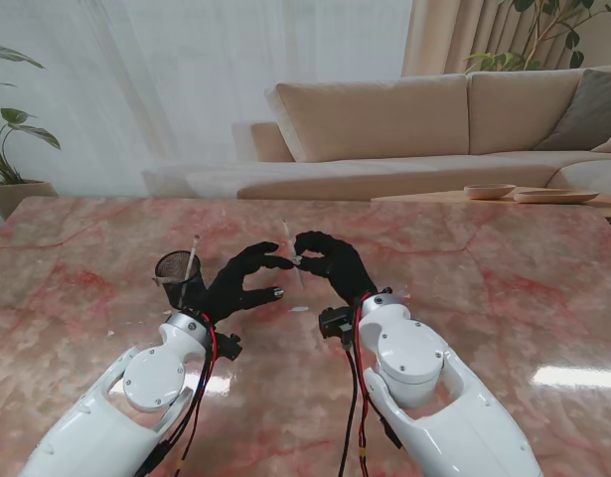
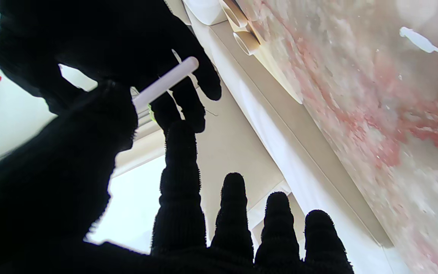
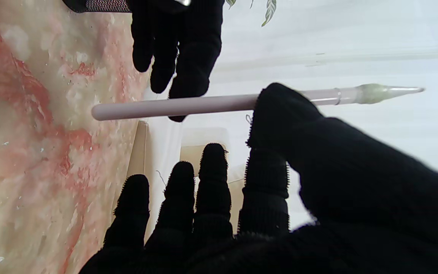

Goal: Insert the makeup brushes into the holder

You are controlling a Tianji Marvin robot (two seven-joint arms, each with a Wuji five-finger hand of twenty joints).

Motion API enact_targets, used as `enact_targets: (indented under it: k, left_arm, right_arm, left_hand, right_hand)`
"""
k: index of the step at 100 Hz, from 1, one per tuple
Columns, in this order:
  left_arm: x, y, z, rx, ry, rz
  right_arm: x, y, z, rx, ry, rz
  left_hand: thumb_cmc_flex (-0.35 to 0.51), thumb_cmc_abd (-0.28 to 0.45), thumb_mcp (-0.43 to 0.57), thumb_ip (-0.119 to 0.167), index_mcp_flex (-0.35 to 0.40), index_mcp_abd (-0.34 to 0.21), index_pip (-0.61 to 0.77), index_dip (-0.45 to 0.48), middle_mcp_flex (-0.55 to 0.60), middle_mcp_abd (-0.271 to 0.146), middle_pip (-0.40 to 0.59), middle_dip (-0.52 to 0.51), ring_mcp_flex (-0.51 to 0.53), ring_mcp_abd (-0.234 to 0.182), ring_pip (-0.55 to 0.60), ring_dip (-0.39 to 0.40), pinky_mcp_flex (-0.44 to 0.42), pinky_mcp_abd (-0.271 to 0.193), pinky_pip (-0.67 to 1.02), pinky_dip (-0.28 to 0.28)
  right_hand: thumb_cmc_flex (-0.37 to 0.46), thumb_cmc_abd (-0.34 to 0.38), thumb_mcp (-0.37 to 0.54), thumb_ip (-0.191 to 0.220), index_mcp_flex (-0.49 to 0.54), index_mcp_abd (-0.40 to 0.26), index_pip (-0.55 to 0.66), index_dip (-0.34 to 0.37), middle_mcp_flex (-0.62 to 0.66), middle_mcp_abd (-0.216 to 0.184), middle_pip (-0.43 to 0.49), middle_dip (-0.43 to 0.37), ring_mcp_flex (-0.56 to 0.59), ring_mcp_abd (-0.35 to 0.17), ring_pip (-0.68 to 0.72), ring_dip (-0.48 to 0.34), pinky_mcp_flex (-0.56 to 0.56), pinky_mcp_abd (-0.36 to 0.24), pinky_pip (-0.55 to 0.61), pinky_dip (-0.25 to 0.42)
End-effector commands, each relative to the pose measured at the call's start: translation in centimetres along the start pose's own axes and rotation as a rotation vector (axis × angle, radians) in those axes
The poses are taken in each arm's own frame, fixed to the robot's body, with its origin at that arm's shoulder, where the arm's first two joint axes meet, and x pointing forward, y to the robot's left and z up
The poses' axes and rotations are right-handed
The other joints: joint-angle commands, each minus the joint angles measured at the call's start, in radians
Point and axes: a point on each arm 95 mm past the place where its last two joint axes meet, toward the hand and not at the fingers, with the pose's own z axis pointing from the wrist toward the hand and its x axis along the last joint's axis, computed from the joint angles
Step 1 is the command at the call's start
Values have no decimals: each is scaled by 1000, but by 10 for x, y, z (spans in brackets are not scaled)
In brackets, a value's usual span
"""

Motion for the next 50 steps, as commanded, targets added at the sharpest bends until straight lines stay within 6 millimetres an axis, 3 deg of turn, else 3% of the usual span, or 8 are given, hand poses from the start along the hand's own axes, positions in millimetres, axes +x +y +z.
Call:
enact_targets:
  k: [1, 50]
  left_arm:
    - [-2, 4, 0, -11, -1, -8]
    - [-2, 12, 5, 26, 28, -75]
  right_arm:
    - [-7, -3, -1, 24, -16, 2]
    - [-13, -11, -2, 89, -28, -4]
  left_hand:
    - [-25, -43, 38, -33, 26, -57, 14, 12, 11, -44, 21, 17, -16, 3, 32, 16, -7, -3, -8, 0]
    - [-20, -73, 65, -39, 123, -101, 135, 64, 70, -53, 35, 33, 1, 5, 74, 14, -7, -1, 0, 1]
  right_hand:
    - [35, 28, 31, 46, 95, -13, 92, 25, -17, -5, -3, -16, -19, -18, 1, -2, -7, -45, -15, 26]
    - [41, 34, 24, 45, 92, -11, 94, 25, -15, -3, -5, -15, -19, -16, 2, -2, -7, -44, -21, 34]
